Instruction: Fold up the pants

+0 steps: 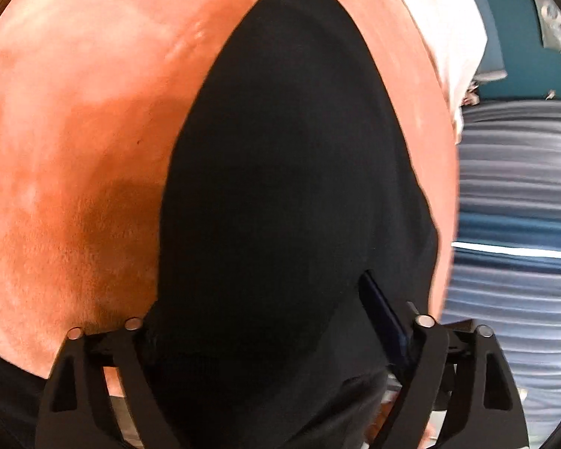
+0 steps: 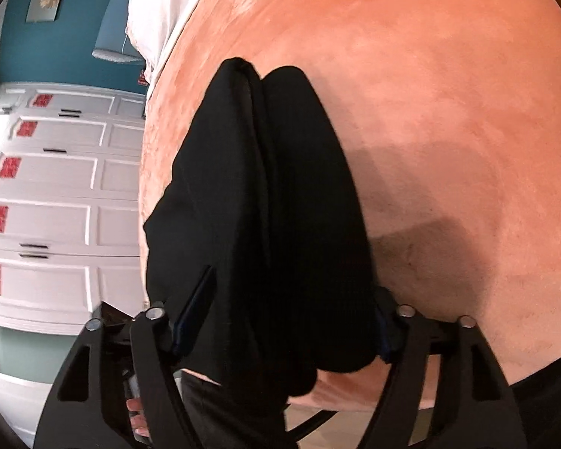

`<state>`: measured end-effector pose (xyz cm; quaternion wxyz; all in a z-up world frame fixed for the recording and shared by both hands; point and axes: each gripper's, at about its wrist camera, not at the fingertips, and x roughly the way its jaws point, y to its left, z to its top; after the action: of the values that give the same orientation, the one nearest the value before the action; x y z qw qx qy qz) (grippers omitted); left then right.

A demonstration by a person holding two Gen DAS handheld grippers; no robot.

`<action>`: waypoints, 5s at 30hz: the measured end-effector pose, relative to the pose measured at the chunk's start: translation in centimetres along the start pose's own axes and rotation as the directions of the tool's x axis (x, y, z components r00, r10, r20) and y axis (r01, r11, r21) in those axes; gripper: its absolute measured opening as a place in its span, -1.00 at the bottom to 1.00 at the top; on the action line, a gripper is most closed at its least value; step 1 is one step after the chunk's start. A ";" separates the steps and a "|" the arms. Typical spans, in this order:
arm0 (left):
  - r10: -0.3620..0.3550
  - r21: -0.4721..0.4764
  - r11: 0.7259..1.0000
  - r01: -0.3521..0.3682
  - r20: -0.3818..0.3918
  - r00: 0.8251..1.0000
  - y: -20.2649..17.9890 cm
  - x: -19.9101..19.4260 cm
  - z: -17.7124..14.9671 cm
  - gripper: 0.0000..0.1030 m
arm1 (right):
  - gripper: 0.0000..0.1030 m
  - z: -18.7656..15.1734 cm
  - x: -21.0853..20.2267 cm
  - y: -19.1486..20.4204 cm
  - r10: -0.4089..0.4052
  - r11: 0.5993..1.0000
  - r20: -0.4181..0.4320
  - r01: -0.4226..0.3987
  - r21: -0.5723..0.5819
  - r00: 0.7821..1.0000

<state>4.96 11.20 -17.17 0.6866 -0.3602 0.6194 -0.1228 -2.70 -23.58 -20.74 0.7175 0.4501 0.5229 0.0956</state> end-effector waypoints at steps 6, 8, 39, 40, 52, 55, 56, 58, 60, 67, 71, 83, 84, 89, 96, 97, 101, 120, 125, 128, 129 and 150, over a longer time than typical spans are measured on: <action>-0.006 0.121 0.993 -0.001 0.055 0.998 -3.3 -5.3 -2.5 -0.46 | -0.37 -1.4 -3.3 3.7 0.056 0.996 0.024 -0.054 -0.075 0.998; -0.019 0.182 0.983 0.003 0.084 0.996 -5.2 -8.3 -3.8 -0.48 | -0.37 -2.6 -5.7 6.3 0.057 0.984 0.043 -0.049 -0.171 0.997; -0.601 0.804 0.595 -0.025 0.465 0.650 -32.5 -37.9 -7.5 -0.53 | -0.36 1.1 -32.7 34.3 0.618 0.573 0.350 -0.099 -0.813 0.705; -0.612 0.809 0.587 -0.041 0.476 0.631 -33.4 -38.2 -6.8 -0.53 | -0.36 1.7 -32.6 35.1 0.626 0.565 0.355 -0.091 -0.820 0.694; -0.635 0.807 0.587 -0.069 0.511 0.579 -37.8 -33.3 6.4 -0.52 | -0.34 15.3 -27.5 41.7 0.655 0.555 0.383 -0.069 -0.829 0.651; -0.599 0.782 0.618 -0.077 0.532 0.599 -37.7 -29.3 12.1 -0.52 | -0.34 20.8 -23.0 41.2 0.618 0.600 0.395 -0.082 -0.796 0.680; -0.585 0.777 0.624 -0.082 0.534 0.610 -37.3 -28.0 13.6 -0.52 | -0.34 22.0 -21.5 40.6 0.608 0.610 0.398 -0.083 -0.788 0.687; -0.544 0.758 0.645 -0.096 0.544 0.639 -36.7 -24.7 17.2 -0.52 | -0.34 24.5 -18.4 39.1 0.582 0.638 0.404 -0.088 -0.765 0.706; -0.494 0.739 0.664 -0.111 0.546 0.676 -35.4 -20.5 20.9 -0.52 | -0.34 27.5 -14.5 37.6 0.541 0.680 0.415 -0.089 -0.728 0.732; -0.309 0.653 0.748 -0.113 0.494 0.813 -29.7 -6.2 31.0 -0.52 | -0.34 34.2 -1.2 28.9 0.365 0.807 0.420 -0.058 -0.587 0.831; -0.208 0.621 0.770 -0.144 0.458 0.864 -25.3 1.2 33.4 -0.51 | -0.34 35.8 4.8 23.7 0.285 0.865 0.394 -0.057 -0.498 0.874; 0.017 0.466 0.861 -0.205 0.375 0.927 -10.5 11.3 32.9 0.19 | 0.18 34.1 14.3 10.3 0.096 0.958 0.264 -0.017 -0.285 0.960; 0.017 0.457 0.865 -0.208 0.387 0.922 -9.9 10.0 32.1 0.19 | 0.18 33.9 13.2 10.4 0.056 0.965 0.261 0.014 -0.260 0.964; 0.034 0.395 0.868 -0.301 0.557 0.830 -12.6 0.6 30.6 0.14 | 0.08 30.8 4.0 14.4 0.101 0.925 0.509 0.107 -0.364 0.855; 0.154 0.392 0.793 -0.467 0.613 0.775 -22.7 6.3 36.2 0.49 | -0.01 33.8 10.9 27.1 0.149 0.789 0.365 0.113 -0.605 0.919; 0.182 0.395 0.782 -0.481 0.594 0.784 -22.7 8.1 36.9 0.49 | -0.01 34.5 12.6 27.0 0.123 0.787 0.359 0.129 -0.603 0.925; 0.334 0.345 0.788 -0.510 0.457 0.825 -17.8 16.0 40.6 0.80 | -0.29 39.1 19.3 19.9 -0.081 0.874 0.337 0.230 -0.429 0.938; 0.500 0.398 0.560 -0.727 0.537 0.680 -17.6 9.4 29.1 0.74 | -0.40 28.8 12.1 16.4 -0.278 0.788 0.332 0.412 -0.458 0.901; 0.478 0.400 0.558 -0.727 0.562 0.675 -18.0 6.1 24.8 0.67 | 0.17 27.0 9.6 18.2 -0.348 0.752 0.344 0.479 -0.453 0.872; 0.456 0.395 0.575 -0.716 0.572 0.682 -19.3 3.7 22.5 0.71 | 0.12 26.9 12.1 13.7 -0.575 0.698 0.204 0.605 -0.384 0.793; 0.439 0.400 0.574 -0.715 0.586 0.681 -19.8 2.8 21.2 0.71 | 0.11 26.3 10.9 13.6 -0.528 0.746 0.204 0.565 -0.353 0.824; 0.356 0.369 0.605 -0.705 0.667 0.654 -19.5 -9.0 -0.7 0.86 | 0.91 2.4 -10.8 25.1 -0.132 0.792 0.482 0.384 -0.474 0.866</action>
<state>7.85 2.65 2.34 0.9085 0.0696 0.4119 0.0119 2.99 -17.01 5.23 0.9188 0.1540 0.3611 0.0414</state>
